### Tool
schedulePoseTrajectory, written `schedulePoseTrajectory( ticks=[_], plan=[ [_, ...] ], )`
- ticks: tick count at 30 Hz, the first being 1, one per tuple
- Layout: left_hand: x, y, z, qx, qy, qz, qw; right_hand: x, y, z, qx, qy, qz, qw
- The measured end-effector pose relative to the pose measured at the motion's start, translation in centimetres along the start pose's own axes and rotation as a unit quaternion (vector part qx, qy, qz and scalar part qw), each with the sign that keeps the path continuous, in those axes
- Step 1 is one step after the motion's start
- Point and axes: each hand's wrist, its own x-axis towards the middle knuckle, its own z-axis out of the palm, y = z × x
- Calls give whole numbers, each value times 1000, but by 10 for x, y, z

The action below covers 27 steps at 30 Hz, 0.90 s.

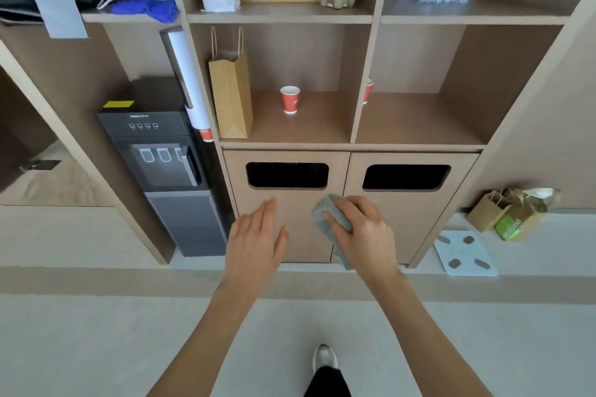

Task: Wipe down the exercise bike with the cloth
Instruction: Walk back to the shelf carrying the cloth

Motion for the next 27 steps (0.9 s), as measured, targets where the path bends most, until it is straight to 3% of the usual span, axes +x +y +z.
schedulePoseTrajectory(
  ticks=[7,19,27],
  plan=[
    [133,-8,49,11,22,-21,999,129,62,62,32,-13,-33,999],
    [262,-75,107,16,25,-59,998,253,96,180,51,-50,-53,996],
    [358,-129,142,-6,3,-13,1000,322,92,263,47,-46,7,998]
  ],
)
